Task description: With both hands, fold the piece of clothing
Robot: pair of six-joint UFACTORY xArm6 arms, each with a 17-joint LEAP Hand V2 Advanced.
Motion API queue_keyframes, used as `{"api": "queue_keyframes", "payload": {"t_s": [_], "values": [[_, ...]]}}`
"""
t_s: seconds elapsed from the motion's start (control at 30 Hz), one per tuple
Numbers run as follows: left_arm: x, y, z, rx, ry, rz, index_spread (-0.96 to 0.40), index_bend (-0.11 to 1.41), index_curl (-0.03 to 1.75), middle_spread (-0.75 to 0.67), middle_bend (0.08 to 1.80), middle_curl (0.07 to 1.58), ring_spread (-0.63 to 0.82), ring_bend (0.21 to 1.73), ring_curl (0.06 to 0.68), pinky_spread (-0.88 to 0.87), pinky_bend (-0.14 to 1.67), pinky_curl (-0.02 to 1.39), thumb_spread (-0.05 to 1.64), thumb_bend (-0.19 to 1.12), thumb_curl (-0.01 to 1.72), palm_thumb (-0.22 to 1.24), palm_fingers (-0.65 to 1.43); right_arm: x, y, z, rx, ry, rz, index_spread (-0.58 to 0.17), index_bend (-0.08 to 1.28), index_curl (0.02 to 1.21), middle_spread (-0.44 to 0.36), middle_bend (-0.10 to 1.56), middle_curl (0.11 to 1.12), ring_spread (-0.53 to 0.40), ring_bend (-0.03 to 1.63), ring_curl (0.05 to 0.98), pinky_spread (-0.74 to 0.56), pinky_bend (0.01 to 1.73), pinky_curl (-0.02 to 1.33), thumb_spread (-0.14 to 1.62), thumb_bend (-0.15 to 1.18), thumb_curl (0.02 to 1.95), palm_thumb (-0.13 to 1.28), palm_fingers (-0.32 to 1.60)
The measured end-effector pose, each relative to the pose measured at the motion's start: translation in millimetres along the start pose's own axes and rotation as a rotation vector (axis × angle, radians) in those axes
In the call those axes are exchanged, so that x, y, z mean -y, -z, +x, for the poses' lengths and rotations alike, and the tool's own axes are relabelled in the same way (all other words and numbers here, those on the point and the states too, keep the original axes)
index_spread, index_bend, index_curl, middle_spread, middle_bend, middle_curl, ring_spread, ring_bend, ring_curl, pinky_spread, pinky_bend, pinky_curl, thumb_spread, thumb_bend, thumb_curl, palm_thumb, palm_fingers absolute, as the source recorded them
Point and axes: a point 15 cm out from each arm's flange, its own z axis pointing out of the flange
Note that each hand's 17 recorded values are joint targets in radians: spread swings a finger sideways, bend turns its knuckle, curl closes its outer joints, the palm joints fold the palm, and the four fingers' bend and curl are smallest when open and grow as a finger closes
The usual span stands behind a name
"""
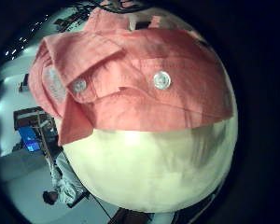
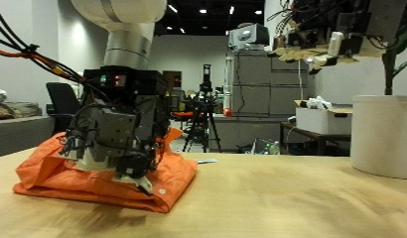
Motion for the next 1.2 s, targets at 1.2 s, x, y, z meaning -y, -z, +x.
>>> {"api": "queue_keyframes", "payload": {"t_s": [1.2], "values": [[-45.9,184.3,49.5,-0.102,-0.122,0.298,0.11,0.17,0.3,0.28,0.19,0.31,0.45,0.47,0.233,0.45,0.28,0.33,1.29,-0.02,0.23,0.29,0.02,-42.2,41.3,7.5,-0.026,-0.035,0.002,-0.411,0.17,0.3,0.014,0.18,0.29,0.195,0.36,0.24,0.4,0.49,0.26,1.04,-0.03,0.28,0.25,0.12]]}}
